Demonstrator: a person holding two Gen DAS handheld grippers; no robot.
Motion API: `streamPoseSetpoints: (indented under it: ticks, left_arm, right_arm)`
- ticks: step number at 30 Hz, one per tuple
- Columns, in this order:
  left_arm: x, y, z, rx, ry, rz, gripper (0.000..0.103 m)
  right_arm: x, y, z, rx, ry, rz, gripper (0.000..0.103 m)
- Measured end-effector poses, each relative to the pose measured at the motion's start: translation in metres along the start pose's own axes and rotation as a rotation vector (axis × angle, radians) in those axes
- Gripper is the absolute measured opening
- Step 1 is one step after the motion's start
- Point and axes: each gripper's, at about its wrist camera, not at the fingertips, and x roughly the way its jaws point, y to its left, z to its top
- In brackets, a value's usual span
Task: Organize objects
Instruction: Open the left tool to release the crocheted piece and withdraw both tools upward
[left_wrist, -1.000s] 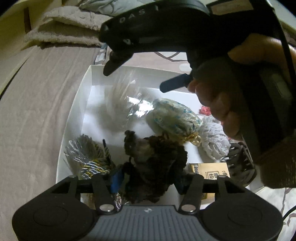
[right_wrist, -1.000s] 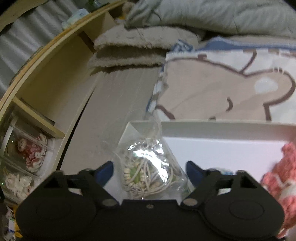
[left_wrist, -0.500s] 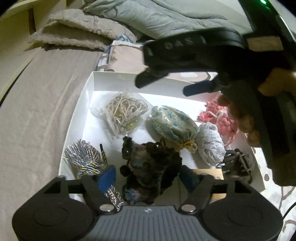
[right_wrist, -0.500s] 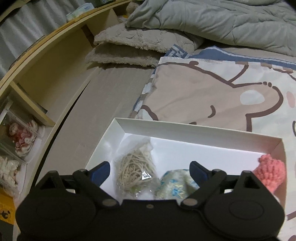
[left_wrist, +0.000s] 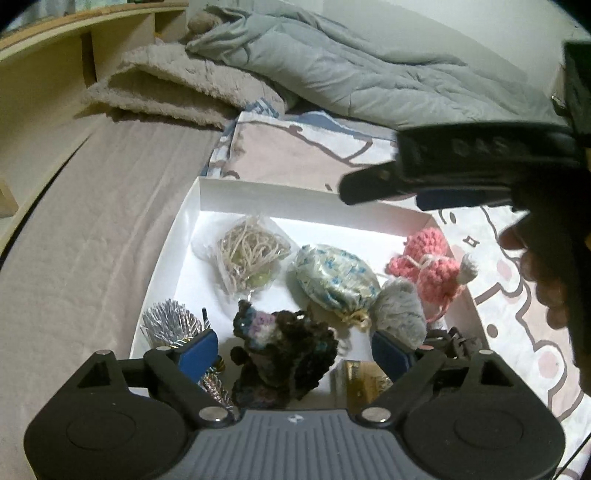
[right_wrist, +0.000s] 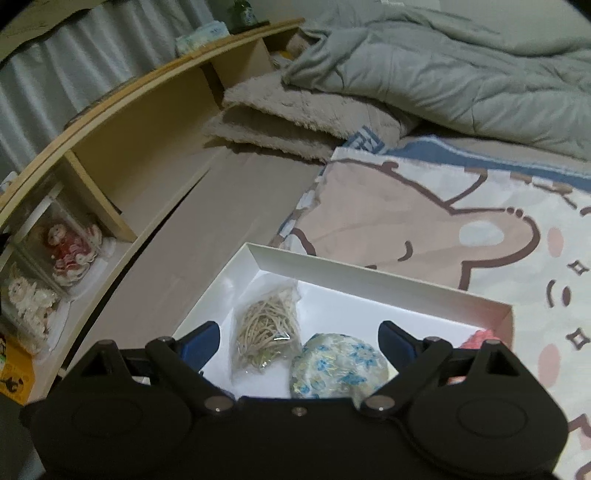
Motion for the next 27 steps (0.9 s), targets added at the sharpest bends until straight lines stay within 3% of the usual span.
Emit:
streamPoseSetpoints:
  ticks: [13,27]
  left_arm:
    - [-0.031,-0.027,0.004,-0.021,-0.061,0.036,0.103]
    - [-0.066,-0.046,-0.001,-0.060,-0.123,0.060,0.103]
  right_arm:
    - [-0.071,-0.029,-0.019,-0.058,-0.065,-0.010,0.093]
    - [-0.129,-0.050,-0.043,-0.127,-0.106,-0.044,0.097]
